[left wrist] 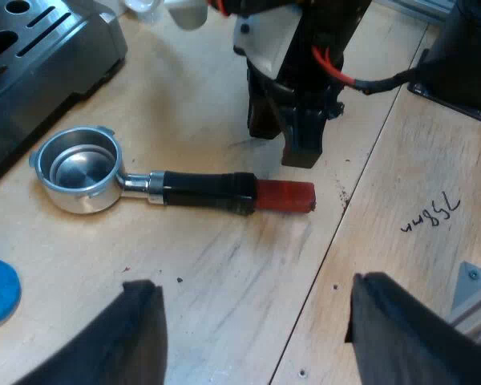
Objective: Put the handle in the coffee machine
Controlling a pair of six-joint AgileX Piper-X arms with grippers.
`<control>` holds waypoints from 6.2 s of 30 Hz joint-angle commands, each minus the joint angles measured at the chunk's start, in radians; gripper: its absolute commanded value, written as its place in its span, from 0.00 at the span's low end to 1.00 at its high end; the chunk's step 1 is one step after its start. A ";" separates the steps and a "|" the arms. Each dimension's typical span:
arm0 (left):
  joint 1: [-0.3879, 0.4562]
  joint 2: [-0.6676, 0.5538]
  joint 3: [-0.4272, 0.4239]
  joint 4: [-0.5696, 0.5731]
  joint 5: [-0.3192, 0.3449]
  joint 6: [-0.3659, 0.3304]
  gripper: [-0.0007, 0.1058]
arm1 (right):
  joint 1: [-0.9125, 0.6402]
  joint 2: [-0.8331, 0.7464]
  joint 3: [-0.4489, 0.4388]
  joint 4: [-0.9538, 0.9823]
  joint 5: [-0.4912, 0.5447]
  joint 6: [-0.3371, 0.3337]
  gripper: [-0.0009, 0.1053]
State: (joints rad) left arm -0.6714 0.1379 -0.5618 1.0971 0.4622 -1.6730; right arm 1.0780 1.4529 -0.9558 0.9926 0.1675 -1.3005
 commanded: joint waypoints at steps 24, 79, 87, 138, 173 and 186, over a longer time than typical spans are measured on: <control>-0.003 0.003 0.009 0.006 0.013 0.022 0.51 | 0.004 0.096 0.085 -0.283 -0.178 0.048 0.01; 0.078 0.003 -0.131 0.236 -0.124 0.197 0.51 | 0.206 0.323 -0.220 -0.458 -0.125 0.400 0.01; 0.078 0.003 -0.131 0.236 -0.124 0.197 0.51 | 0.206 0.178 -0.220 -0.148 0.001 0.386 0.05; 0.078 0.003 -0.128 0.236 -0.085 0.197 0.51 | -0.155 0.138 -0.301 -0.195 -0.150 -0.334 0.72; 0.078 0.003 -0.123 0.236 -0.085 0.197 0.51 | -0.155 0.291 -0.301 -0.255 -0.167 -0.395 0.69; 0.078 0.003 -0.123 0.236 -0.085 0.197 0.51 | -0.155 0.279 -0.303 -0.193 -0.173 -0.354 0.01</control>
State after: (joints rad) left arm -0.5932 0.1379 -0.6840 1.3324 0.3701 -1.4818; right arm 0.9258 1.7477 -1.2502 0.7423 0.0061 -1.6736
